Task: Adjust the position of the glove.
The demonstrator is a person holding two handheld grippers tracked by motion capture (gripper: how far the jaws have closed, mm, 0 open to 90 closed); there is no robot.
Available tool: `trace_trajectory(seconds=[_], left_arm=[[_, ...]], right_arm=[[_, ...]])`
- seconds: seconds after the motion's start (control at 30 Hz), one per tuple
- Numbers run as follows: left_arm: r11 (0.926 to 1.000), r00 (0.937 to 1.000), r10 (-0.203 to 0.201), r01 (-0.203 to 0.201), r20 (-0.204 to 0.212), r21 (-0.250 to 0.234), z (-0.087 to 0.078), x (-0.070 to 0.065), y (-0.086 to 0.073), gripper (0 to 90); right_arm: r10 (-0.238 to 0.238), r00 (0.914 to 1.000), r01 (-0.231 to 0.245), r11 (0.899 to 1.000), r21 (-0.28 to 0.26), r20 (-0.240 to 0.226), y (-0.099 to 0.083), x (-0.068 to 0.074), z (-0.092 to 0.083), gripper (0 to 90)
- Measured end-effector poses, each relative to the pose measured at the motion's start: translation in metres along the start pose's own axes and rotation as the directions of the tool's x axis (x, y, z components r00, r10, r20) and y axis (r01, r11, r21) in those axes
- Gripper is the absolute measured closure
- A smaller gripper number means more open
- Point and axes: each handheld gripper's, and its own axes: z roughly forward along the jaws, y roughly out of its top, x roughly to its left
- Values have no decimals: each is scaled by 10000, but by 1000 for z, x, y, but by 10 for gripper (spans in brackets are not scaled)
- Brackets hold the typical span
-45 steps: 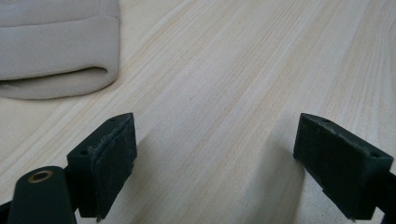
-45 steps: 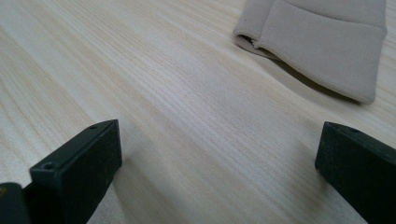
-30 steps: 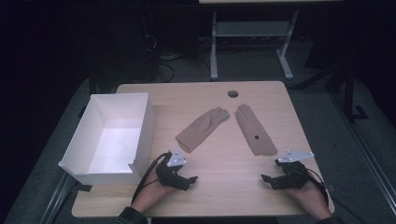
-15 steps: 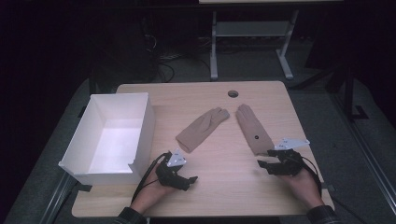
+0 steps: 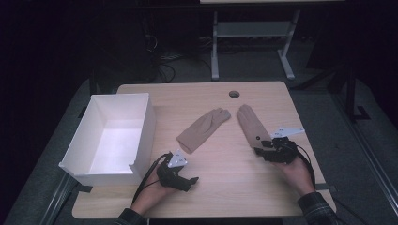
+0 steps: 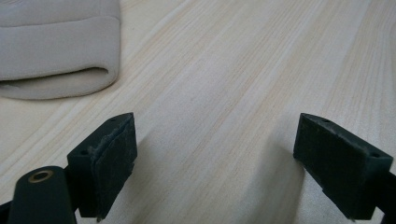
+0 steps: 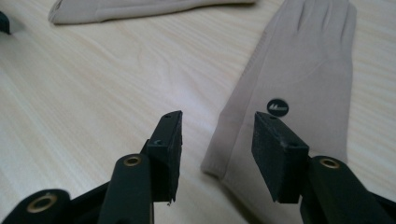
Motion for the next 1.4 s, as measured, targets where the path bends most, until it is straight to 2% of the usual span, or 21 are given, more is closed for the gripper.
trace_trajectory(seconds=[0.2, 0.33, 0.6, 0.83, 1.03, 1.13, 1.27, 1.33, 1.4], left_arm=[[10000, 10000, -4, 4, 1, -1, 0, 0, 0, 129], [10000, 10000, 4, -4, -2, -10, 0, 0, 0, 129], [10000, 10000, -10, 10, 7, -10, 0, 0, 0, 129], [10000, 10000, -20, 20, 14, -18, 0, -1, -1, 130], [10000, 10000, -22, 22, 15, -18, 0, -1, -1, 129], [10000, 10000, -24, 24, 11, -26, 0, -1, -1, 129], [10000, 10000, -21, 21, 17, -23, 0, -1, -1, 129], [10000, 10000, 19, -19, 11, 13, -1, -1, -1, 129], [10000, 10000, 18, -18, 12, 12, -1, -1, -1, 129]], right_arm=[[204, 9998, -204, 9996, -194, -36, 12, -6, 5, 582], [261, 9996, -263, 9994, -228, -81, 17, -8, 9, 589], [233, 9997, -233, 9993, -286, 9, 31, -15, 25, 614], [339, 9994, -338, 9994, -108, 58, 40, -21, 46, 635], [436, 9989, -437, 9990, 58, 143, 41, -23, 59, 657], [156, 9995, -161, 9997, 185, 268, 40, -24, 67, 671], [80, 9991, -98, 9990, 433, 409, 39, -24, 72, 685], [-19, 9985, -8, 9987, 501, 546, 36, -25, 76, 736], [-57, 9981, 26, 9988, 493, 611, 36, -25, 77, 750]])
